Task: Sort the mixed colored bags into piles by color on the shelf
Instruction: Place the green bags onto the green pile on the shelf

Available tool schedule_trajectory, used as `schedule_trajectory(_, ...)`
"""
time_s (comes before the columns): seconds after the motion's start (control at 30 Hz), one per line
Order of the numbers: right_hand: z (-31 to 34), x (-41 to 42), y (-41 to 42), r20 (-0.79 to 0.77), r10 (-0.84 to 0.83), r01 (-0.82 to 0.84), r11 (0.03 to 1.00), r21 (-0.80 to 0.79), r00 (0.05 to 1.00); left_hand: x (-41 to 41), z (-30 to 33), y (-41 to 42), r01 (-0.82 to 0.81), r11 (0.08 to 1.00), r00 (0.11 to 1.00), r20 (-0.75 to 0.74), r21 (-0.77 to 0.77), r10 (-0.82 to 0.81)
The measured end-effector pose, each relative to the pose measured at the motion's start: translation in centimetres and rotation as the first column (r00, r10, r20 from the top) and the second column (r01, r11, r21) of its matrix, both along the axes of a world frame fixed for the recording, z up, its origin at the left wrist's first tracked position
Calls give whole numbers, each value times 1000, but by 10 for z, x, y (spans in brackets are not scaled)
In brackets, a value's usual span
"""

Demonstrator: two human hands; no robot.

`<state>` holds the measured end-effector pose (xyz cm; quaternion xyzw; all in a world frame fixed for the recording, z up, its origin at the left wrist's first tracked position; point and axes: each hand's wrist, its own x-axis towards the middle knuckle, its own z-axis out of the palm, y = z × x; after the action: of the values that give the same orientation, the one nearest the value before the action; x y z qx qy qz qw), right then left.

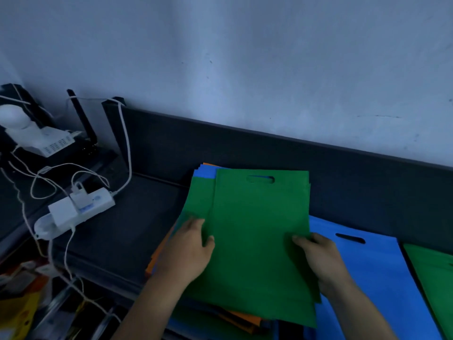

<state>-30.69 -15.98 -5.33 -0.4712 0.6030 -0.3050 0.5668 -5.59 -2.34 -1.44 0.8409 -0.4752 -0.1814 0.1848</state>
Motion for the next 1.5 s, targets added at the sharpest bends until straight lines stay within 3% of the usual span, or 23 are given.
schedule_trajectory(0.3, 3, 11, 16, 70, -31, 28, 999, 44, 997, 5, -13, -2, 146, 984, 979, -129, -98, -159)
schedule_trajectory(0.4, 5, 9, 21, 67, -71, 69, 997, 28, 995, 19, -15, -1, 46, 985, 990, -122, -164, -67)
schedule_trajectory(0.47, 6, 6, 23, 66, -107, 104, 994, 42, 992, 30, -18, 1, 14, 990, 993, -112, -141, -29)
schedule_trajectory(0.63, 7, 10, 34, 104, -75, 62, 991, 122, 992, 27, -18, 3, 201, 979, 979, 24, -10, -201)
schedule_trajectory(0.73, 4, 17, 44, 113, -19, 7, 994, 106, 993, 27, -12, 4, 182, 983, 983, -11, -26, -183)
schedule_trajectory(0.83, 6, 18, 50, 124, -28, 21, 998, 60, 992, 31, -8, 5, 131, 986, 970, -192, -105, -149)
schedule_trajectory(0.93, 11, 13, 57, 169, -68, 63, 998, 30, 983, 32, -11, 1, 74, 977, 870, -466, -199, -161)
schedule_trajectory(1.07, 15, 4, 66, 252, -100, 94, 995, 39, 963, 32, -15, -7, -178, 950, 723, -689, -258, -52)
schedule_trajectory(1.13, 16, -1, 74, 270, -103, 96, 995, 38, 957, 25, -17, -13, -185, 955, 692, -720, -231, -40)
schedule_trajectory(1.2, 15, -6, 80, 258, -112, 105, 994, 39, 960, 17, -17, -15, -91, 973, 676, -730, -210, -95)
schedule_trajectory(1.5, 14, -83, 92, 116, -238, 237, 971, 20, 964, -58, -19, -31, 87, 979, 650, -734, -187, -198)
